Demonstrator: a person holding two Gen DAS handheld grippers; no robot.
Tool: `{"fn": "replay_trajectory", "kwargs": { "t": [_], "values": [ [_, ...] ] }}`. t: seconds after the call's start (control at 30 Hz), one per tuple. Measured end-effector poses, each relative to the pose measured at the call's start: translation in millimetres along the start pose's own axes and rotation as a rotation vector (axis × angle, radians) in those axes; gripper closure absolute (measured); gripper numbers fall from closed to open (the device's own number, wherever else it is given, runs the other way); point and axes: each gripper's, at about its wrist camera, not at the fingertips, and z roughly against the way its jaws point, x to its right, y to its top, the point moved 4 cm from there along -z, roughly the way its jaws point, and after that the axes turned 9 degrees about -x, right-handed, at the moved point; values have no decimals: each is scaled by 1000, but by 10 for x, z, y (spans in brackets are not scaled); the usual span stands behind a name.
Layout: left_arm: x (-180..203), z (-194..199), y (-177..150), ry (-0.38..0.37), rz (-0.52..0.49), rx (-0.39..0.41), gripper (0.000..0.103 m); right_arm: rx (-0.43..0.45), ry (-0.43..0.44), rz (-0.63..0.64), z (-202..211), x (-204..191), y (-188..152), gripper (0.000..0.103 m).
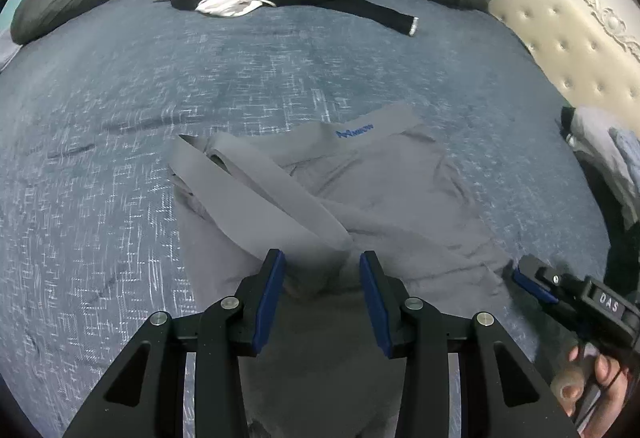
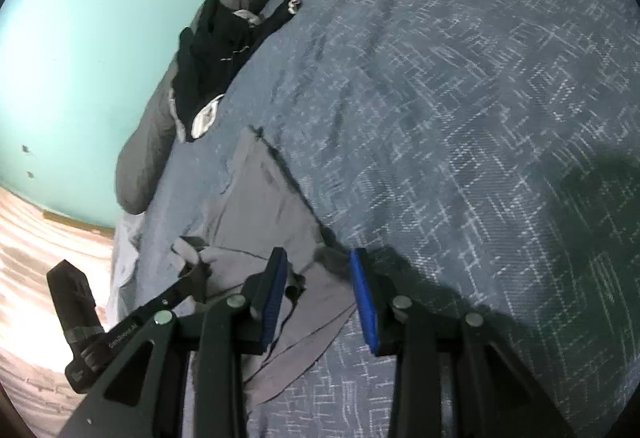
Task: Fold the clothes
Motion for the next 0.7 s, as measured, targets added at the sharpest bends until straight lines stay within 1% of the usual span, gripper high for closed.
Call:
{"fn": "replay_trajectory", "kwargs": {
  "t": [0.07, 0.13, 0.17, 0.2, 0.23, 0.3, 0.37, 0.5, 0.63, 0.7],
  "values": [
    [-29, -21, 18, 2, 7, 0, 60, -6, 8, -7, -19, 7, 1, 69],
    [-39, -49, 37, 2, 3, -2, 61, -13, 21, 4, -38, -23, 0, 67],
    [-42, -57, 39, 0, 2, -4, 61, -14, 24, 16, -45, -52, -2, 61],
    [-44, -65, 40, -3, 1, -5, 63, -15, 27, 28, -53, -81, -5, 56],
    [-48, -64, 41, -5, 0, -6, 66, -18, 27, 43, -66, -115, -11, 55],
    [-56, -59, 42, -8, -1, -7, 83, -25, 25, 72, -93, -186, -26, 55],
    [-66, -44, 46, -12, -7, -2, 88, -37, 20, 101, -145, -250, -61, 55],
    [-89, 3, 65, -23, -10, 8, 93, -57, -6, 136, -251, -309, -127, 55],
    [-106, 76, 93, -32, -15, 23, 94, -61, -44, 161, -304, -313, -159, 56],
    [-112, 105, 109, -36, -15, 29, 94, -58, -56, 172, -309, -309, -172, 63]
  ]
}}
